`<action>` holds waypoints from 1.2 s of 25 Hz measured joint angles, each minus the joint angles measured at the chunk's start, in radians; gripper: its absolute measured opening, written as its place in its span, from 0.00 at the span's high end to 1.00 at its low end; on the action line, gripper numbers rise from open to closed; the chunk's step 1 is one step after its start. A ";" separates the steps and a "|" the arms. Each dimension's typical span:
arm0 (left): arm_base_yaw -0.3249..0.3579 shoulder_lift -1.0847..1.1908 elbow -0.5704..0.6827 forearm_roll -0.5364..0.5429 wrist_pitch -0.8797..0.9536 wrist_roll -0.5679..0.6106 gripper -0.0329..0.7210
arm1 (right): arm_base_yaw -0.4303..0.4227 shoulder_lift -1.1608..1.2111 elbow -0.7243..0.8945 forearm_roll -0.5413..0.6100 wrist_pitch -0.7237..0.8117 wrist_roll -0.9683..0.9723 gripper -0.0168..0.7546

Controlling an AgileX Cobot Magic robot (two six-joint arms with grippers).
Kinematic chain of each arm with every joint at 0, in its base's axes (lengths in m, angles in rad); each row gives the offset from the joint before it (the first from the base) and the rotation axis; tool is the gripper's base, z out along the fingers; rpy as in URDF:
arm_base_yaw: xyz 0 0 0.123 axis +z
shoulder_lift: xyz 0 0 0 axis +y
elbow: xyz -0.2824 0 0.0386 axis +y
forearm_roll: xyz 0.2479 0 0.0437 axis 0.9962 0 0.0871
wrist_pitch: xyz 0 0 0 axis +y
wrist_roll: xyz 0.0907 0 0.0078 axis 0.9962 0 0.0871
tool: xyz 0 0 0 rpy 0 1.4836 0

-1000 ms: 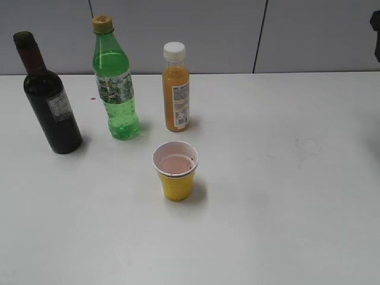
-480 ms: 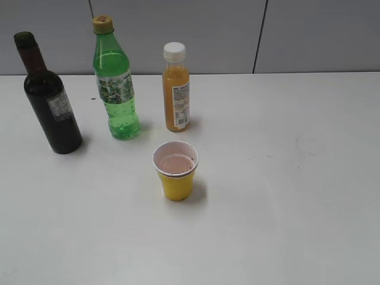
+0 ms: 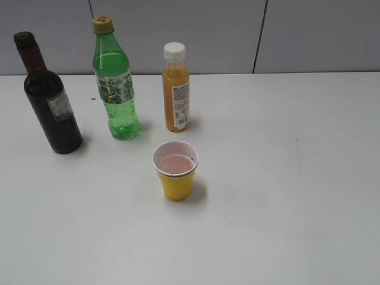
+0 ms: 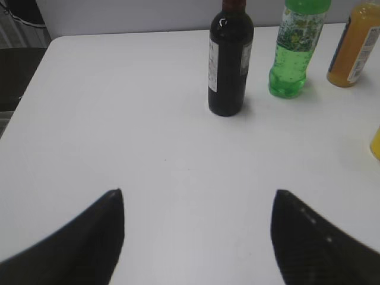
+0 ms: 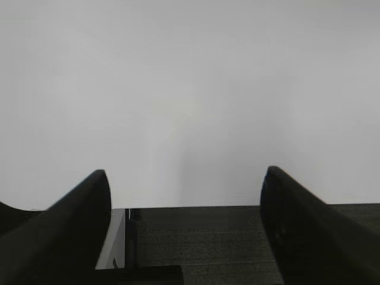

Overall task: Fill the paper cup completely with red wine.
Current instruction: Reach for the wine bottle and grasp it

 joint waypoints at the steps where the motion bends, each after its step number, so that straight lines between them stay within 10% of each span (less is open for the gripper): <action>1: 0.000 0.000 0.000 0.000 0.000 0.000 0.18 | 0.000 -0.033 0.030 0.001 -0.009 0.000 0.21; 30: 0.000 0.000 0.000 0.000 0.000 0.000 0.18 | 0.000 -0.875 0.238 0.102 -0.111 0.002 0.21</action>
